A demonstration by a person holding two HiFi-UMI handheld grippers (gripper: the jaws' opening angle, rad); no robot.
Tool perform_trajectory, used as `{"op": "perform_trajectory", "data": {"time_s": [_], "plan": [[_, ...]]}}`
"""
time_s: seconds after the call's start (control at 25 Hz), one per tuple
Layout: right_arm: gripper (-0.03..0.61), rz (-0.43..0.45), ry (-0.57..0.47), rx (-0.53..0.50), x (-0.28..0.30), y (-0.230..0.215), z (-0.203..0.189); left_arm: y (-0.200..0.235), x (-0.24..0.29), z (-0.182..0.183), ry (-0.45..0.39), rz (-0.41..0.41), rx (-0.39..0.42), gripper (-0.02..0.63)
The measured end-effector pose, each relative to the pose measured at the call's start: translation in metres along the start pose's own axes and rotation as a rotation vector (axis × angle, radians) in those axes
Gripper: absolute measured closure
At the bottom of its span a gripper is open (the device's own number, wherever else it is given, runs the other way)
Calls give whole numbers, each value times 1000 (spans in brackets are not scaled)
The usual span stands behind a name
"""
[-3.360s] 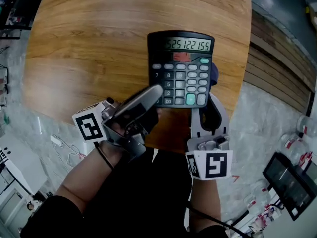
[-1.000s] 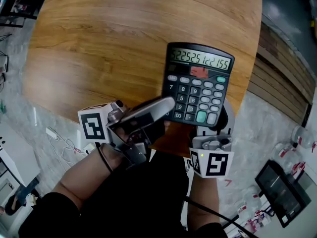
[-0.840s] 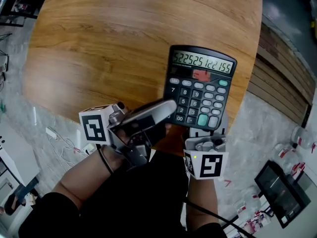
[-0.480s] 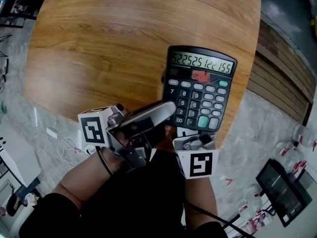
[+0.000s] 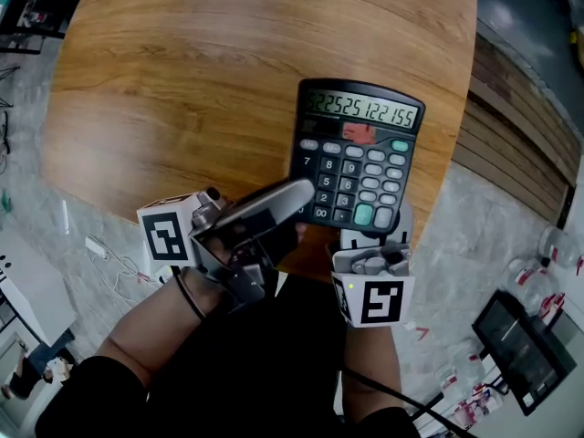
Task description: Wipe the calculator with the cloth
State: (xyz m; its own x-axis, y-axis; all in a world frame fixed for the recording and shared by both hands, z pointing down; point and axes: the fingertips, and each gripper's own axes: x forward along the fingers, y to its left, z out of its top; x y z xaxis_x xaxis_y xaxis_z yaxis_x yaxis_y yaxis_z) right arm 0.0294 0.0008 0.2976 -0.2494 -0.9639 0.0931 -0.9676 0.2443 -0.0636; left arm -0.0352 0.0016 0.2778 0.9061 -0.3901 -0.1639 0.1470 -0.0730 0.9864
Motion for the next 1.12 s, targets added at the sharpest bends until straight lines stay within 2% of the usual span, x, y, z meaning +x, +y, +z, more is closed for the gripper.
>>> {"op": "perform_trajectory", "data": {"time_s": [0.24,0.4,0.64,0.96,1.12], "plan": [[494,-173,-17,16,-25,-72,8,1,0,0,-34,8,-4,543],[494,-218,-27,-3,-27,-93,13,1,1,0,-43,8,-17,543],[494,-182,-32,-8,-14,-74,12,1,1,0,-27,-4,-33,543],[494,-85,-9,50,-7,-30,-1,1,1,-2,-48,-29,-75,543],[494,-9,3,49,1,3,-3,0,2,-1,-38,-34,-64,543]]}}
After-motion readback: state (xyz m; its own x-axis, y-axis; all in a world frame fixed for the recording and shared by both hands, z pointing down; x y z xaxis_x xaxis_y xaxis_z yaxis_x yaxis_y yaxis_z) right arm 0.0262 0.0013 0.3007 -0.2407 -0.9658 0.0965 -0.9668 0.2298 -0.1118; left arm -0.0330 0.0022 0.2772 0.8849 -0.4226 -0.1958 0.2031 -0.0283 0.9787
